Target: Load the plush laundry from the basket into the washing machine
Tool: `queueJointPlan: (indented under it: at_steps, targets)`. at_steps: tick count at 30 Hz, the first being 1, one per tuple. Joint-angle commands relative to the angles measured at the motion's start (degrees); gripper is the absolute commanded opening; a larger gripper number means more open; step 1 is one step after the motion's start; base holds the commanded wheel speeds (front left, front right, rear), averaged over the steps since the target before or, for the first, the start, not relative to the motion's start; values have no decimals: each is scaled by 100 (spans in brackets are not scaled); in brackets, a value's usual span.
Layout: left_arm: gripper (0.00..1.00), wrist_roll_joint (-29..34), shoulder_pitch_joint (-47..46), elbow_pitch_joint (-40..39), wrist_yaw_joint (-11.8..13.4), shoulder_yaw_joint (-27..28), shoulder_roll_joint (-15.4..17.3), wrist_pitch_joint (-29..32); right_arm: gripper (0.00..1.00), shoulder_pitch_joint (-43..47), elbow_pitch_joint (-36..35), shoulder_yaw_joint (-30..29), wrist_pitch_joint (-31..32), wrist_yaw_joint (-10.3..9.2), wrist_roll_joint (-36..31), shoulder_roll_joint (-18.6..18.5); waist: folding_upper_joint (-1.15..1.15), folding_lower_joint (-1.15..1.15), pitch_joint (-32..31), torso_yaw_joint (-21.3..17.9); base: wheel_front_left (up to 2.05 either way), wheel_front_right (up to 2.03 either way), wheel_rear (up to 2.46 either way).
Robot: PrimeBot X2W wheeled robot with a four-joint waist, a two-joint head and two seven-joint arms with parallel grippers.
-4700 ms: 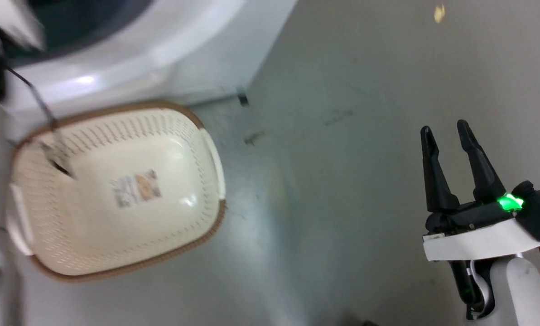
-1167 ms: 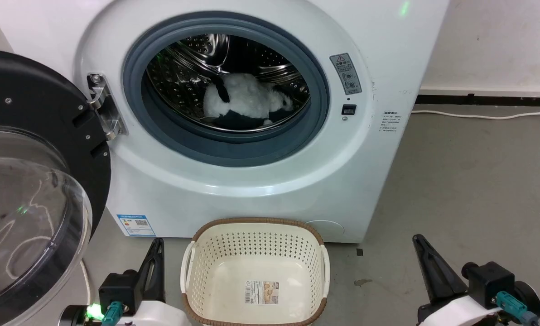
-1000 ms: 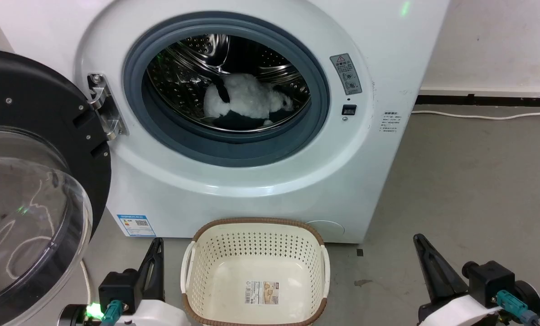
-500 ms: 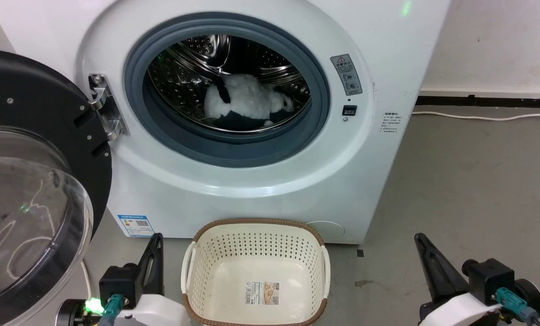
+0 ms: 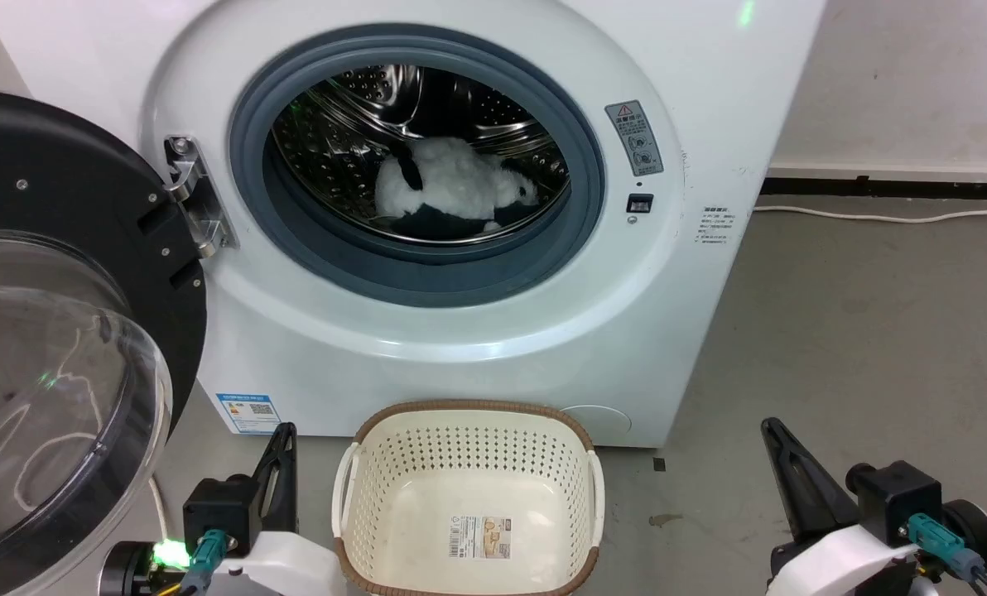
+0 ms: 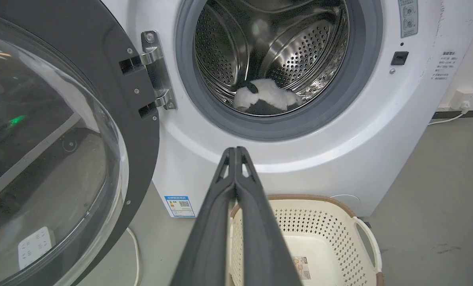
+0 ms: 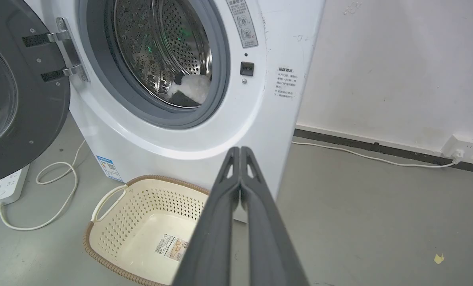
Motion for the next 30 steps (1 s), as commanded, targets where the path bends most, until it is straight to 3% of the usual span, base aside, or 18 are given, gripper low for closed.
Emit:
queueJointPlan:
  at_steps: [1,30]
  targets:
    - [0,58,-77,-48,-24,31,-5,42,0,-52,-52,-16,47,-5,-48,-4,0,0,-2,1,0,0,0]
    - [0,213,-116,-150,-55,99,-30,254,0,-81,-164,-60,261,-5,-133,-5,0,0,-19,13,0,0,0]
